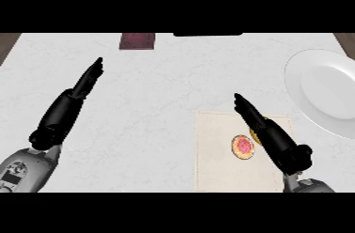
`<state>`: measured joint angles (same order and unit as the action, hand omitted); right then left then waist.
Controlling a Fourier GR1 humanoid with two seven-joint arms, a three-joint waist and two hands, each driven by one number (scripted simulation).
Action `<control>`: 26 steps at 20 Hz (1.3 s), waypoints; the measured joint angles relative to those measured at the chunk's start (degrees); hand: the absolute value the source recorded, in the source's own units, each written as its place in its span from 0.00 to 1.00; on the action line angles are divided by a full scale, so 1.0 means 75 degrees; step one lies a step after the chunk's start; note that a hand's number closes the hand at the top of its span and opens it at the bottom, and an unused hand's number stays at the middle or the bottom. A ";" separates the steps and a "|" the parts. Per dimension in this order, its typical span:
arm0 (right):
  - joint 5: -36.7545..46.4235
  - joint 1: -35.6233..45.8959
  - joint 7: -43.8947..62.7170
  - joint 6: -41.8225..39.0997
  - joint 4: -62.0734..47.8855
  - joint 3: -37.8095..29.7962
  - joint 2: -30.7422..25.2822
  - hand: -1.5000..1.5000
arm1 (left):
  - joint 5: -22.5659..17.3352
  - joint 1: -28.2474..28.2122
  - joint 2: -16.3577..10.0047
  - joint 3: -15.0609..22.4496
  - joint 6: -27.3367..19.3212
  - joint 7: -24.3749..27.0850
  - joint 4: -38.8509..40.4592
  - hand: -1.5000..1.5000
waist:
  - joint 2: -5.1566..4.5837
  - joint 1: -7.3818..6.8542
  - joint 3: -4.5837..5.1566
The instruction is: Pick the cupcake from the placemat and place it in the plate
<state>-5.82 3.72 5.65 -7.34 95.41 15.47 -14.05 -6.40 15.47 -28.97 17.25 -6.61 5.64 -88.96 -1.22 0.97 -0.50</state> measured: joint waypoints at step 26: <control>0.0669 0.3809 -0.4316 -0.3554 -0.3888 -0.2068 -0.3041 0.00 | -0.1449 -0.1700 0.1716 -0.0358 -0.0684 -0.1844 0.0835 0.50 | 0.0157 -0.0317 0.0026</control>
<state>-0.80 32.29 -26.72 -34.00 66.24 -0.04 -36.86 -17.27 2.72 -16.10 14.56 -11.75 -8.18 -82.70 -0.04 -1.41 -0.30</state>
